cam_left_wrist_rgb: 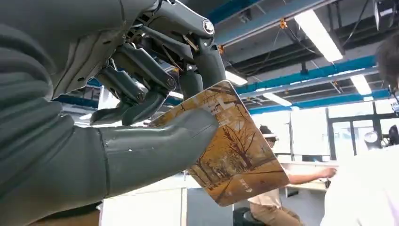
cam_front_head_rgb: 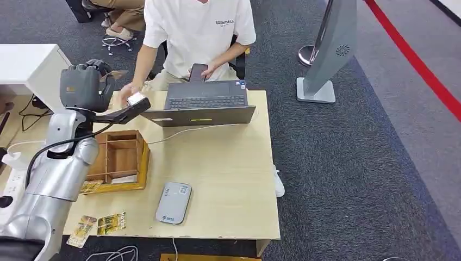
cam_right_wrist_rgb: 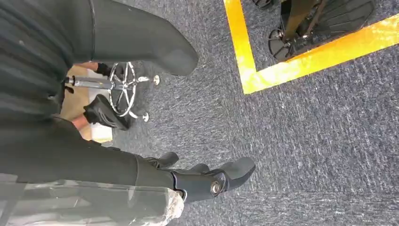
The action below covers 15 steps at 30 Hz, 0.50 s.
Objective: Pass the card to the sensor for recognition and then transmit it.
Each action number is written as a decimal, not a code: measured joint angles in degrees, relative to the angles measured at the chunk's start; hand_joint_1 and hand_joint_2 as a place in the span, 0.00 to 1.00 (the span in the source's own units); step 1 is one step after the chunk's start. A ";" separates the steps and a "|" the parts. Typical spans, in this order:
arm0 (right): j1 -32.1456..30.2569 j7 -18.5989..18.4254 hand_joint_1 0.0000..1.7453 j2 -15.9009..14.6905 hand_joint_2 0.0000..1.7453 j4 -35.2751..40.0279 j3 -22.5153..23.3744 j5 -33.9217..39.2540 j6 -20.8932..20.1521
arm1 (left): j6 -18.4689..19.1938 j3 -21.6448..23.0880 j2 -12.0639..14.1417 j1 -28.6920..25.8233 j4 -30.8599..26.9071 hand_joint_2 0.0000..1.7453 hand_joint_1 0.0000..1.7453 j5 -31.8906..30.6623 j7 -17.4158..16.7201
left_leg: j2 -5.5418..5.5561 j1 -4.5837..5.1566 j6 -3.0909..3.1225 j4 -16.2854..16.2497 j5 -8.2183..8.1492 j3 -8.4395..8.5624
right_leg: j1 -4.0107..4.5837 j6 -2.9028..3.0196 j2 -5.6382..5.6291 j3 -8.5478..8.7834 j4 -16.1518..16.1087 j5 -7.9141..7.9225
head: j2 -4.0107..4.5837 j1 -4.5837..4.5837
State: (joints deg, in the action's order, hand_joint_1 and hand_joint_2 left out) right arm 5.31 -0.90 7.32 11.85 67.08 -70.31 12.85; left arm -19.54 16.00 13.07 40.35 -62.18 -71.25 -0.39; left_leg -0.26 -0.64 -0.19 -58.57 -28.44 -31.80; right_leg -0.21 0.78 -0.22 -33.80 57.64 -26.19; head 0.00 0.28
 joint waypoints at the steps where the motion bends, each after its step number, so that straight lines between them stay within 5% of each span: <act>1: 0.00 0.09 0.00 0.00 1.00 0.00 0.00 0.02 0.02 | 0.00 -0.02 -0.07 -0.06 0.24 1.00 1.00 0.00 0.02 | 0.00 0.00 0.00 0.00 0.00 0.00 | 0.00 0.00 0.00 0.00 0.00 0.00 | 0.00 0.00; 13: -0.03 0.28 0.00 0.00 1.00 0.00 0.00 0.50 0.57 | 0.28 -1.14 -1.42 -0.31 2.45 1.00 1.00 0.81 0.46 | -0.01 0.00 0.00 0.00 0.00 -0.03 | 0.00 0.00 -0.02 -0.04 0.00 0.00 | 0.00 0.02; 14: -0.03 0.20 0.00 0.00 1.00 0.00 0.00 0.48 0.66 | 0.37 -1.22 -1.53 -0.32 2.62 1.00 0.00 0.90 0.52 | -0.01 0.00 0.00 0.00 0.00 -0.04 | 0.00 0.00 -0.02 -0.04 0.00 0.00 | 0.02 0.00; 15: -0.02 0.04 0.00 0.02 1.00 0.00 0.00 0.48 0.77 | 0.53 -1.33 -1.64 -0.35 2.82 1.00 0.00 0.98 0.63 | 0.00 0.00 0.00 0.00 0.00 -0.05 | 0.00 0.00 -0.01 -0.04 0.00 0.00 | 0.00 0.02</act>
State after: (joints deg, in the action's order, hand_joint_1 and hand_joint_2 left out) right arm 5.29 -0.85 7.34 11.85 67.08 -69.83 13.62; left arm -19.02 14.67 11.43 40.00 -59.36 -70.27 0.24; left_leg -0.26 -0.65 -0.19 -58.57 -28.44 -31.84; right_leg -0.21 0.78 -0.22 -33.84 57.64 -26.20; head 0.00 0.31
